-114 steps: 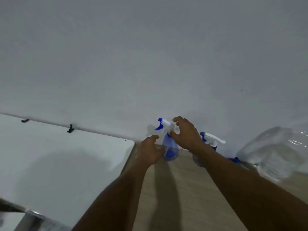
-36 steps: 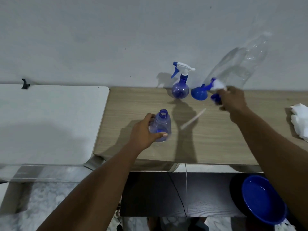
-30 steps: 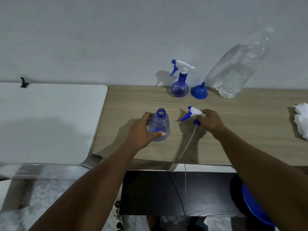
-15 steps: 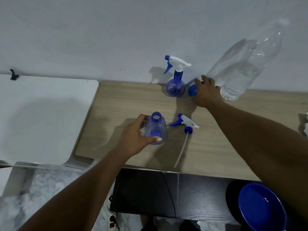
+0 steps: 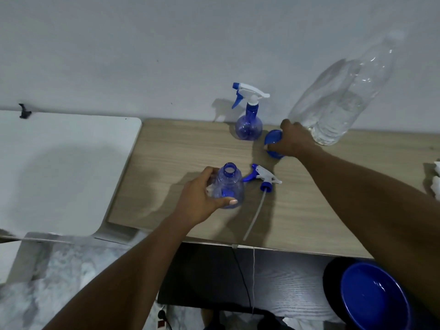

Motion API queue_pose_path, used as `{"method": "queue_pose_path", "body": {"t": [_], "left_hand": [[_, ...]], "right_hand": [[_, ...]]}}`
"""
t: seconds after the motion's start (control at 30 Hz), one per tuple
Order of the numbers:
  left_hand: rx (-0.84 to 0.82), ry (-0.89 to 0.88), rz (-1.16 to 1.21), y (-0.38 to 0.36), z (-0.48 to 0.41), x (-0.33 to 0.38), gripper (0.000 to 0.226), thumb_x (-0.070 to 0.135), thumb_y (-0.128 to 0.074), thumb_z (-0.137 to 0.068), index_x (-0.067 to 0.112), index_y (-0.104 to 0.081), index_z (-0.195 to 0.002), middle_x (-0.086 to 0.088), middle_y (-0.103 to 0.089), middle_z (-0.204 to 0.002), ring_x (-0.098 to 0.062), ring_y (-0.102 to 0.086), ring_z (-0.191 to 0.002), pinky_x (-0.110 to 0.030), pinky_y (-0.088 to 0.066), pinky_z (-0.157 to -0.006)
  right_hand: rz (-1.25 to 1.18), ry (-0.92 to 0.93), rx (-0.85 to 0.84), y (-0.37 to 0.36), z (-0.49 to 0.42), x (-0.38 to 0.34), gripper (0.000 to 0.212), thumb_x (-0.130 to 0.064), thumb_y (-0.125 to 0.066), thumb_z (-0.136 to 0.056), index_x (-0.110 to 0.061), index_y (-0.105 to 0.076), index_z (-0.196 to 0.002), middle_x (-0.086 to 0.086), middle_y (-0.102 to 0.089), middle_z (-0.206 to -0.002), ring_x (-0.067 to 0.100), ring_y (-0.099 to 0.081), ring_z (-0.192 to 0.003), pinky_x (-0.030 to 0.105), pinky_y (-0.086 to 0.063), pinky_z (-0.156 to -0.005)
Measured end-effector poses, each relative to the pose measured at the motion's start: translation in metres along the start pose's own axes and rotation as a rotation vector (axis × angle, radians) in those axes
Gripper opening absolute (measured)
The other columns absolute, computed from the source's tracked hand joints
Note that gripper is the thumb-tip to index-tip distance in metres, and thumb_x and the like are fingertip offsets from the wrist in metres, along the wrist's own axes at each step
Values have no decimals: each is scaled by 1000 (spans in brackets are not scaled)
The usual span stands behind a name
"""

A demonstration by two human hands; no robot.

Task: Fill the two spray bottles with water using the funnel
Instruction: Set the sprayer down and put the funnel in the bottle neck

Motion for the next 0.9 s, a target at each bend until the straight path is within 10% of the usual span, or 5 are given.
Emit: {"method": "queue_pose_path", "body": {"t": [0.2,0.37,0.9], "left_hand": [[0,10,-30,-1,1,-1,70,48,-91,-59,33,-57,-119,20,-65,-107,5,-60,-100,-19,-50,-86],[0,21,-29,-2,-1,-6,74,54,-90,-58,34,-56,-121,16,-66,-113,-3,-61,-104,-24,-49,-91],[-28,52,33,1,-2,-12,81,46,-88,-63,40,-47,-132,17,-65,-116,-10,-62,-111,-35,-54,-93]], "right_hand": [[-928,-5,-20,40,66,-41,70,-57,-82,-71,-17,-57,-123,9,-68,-104,23,-75,-78,37,-64,-74],[-1176,179,186,63,133,-84,55,-48,-85,-73,-19,-62,-113,2,-72,-105,14,-72,-93,31,-61,-79],[-966,368,246,31,185,-97,82,-34,-95,-61,-25,-48,-127,-9,-61,-130,12,-63,-117,43,-57,-92]]}}
Point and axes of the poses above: each hand's wrist, its own z-axis away from the middle knuckle, its own y-axis out of the back of the hand, x = y × z, the point moved 8 cm from there along -z, towards the middle knuckle
